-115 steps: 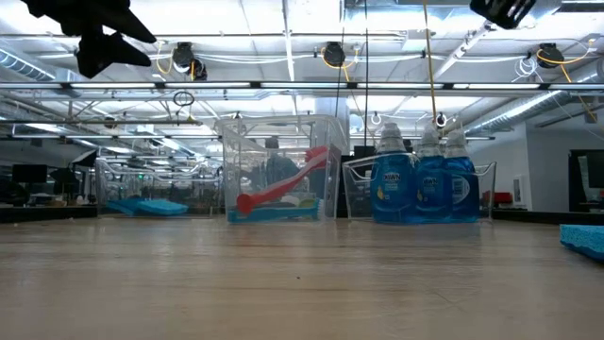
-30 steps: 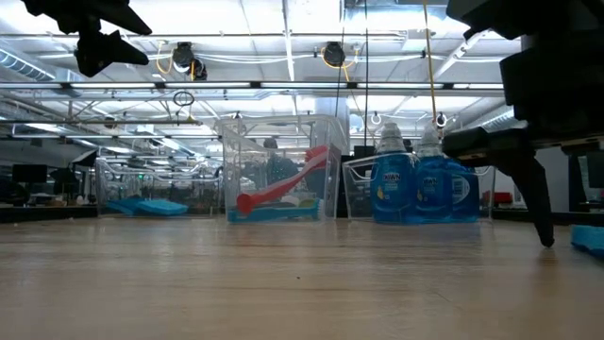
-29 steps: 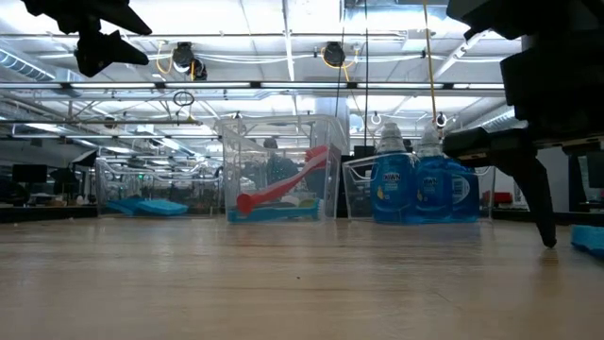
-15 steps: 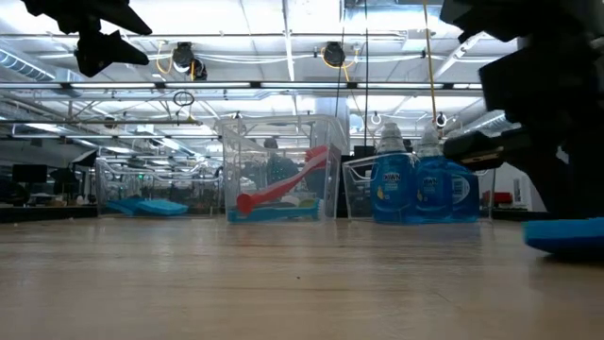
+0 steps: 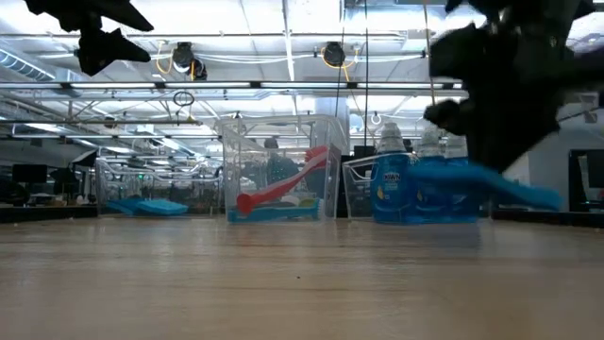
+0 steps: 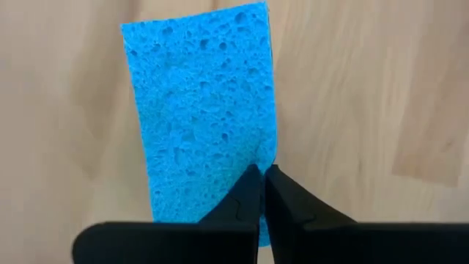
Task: Pick & Place Kitchen Sink Supplies
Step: Put the blue sponge into the left transparent bin
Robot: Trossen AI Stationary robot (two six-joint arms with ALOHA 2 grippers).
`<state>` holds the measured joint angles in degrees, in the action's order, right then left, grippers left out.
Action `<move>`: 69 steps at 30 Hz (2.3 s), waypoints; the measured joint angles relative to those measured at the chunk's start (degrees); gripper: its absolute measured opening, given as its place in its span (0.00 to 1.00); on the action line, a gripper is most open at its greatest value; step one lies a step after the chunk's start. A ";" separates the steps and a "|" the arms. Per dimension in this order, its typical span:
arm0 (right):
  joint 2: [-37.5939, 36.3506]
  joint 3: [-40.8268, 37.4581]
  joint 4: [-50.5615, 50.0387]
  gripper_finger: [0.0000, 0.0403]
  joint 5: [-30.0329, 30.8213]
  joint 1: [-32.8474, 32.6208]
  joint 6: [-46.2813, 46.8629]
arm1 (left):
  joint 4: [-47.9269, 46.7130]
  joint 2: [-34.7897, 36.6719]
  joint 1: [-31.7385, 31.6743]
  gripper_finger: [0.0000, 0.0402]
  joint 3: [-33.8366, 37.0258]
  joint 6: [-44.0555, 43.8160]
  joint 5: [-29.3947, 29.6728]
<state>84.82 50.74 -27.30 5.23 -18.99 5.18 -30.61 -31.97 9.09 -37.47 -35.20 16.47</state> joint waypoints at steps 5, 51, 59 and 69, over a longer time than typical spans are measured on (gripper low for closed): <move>-5.36 0.06 10.92 0.00 0.73 1.42 3.93 | 3.84 0.00 0.00 0.57 0.00 0.23 0.01; 9.84 14.67 54.43 0.00 42.73 8.49 1.04 | 50.58 -29.70 0.21 0.57 0.00 18.41 1.35; 9.84 14.67 55.88 0.00 42.68 8.49 0.99 | 50.68 -30.69 0.21 0.57 0.00 18.29 7.56; 9.84 14.67 57.33 0.00 41.62 8.51 1.43 | 53.28 -30.69 0.16 0.57 0.00 18.23 10.05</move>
<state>94.65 65.41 30.03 46.86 -10.48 6.61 22.68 -62.65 9.25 -37.47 -16.97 26.52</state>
